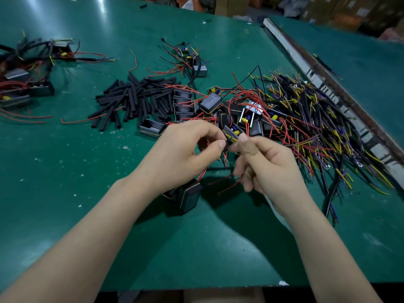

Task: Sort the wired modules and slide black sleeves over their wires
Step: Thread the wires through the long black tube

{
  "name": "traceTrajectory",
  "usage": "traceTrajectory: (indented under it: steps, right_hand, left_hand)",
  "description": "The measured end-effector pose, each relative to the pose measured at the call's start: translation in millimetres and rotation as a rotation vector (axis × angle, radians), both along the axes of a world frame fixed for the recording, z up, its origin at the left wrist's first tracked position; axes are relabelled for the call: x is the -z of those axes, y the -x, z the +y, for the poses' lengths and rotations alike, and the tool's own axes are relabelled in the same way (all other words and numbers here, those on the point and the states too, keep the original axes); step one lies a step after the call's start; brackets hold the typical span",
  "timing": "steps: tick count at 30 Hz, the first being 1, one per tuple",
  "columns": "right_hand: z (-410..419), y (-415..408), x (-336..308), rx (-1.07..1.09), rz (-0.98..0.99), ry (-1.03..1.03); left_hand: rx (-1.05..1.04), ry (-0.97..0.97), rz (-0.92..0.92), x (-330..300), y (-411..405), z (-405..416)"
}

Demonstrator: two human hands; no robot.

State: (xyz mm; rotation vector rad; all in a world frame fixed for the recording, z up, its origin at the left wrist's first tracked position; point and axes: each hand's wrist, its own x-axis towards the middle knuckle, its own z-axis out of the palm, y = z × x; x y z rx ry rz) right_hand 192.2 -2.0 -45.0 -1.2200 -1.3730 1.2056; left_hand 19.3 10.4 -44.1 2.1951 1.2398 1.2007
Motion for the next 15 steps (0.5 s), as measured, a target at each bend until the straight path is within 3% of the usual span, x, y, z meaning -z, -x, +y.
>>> traceTrajectory:
  steps: [5,10,15]
  right_hand:
    - [-1.0,-0.5,4.0,-0.041,-0.081,-0.188]
    - [0.2,0.4,5.5,-0.025,-0.134,-0.142]
    - [1.1,0.6,4.0,-0.025,-0.043,-0.089]
  left_hand:
    - [0.013,-0.025,0.062,1.5,-2.6,-1.3]
    - [-0.042,-0.016,0.067,2.6,-3.6,-1.3]
    - [-0.030,-0.017,0.060,3.4,-5.8,-2.4]
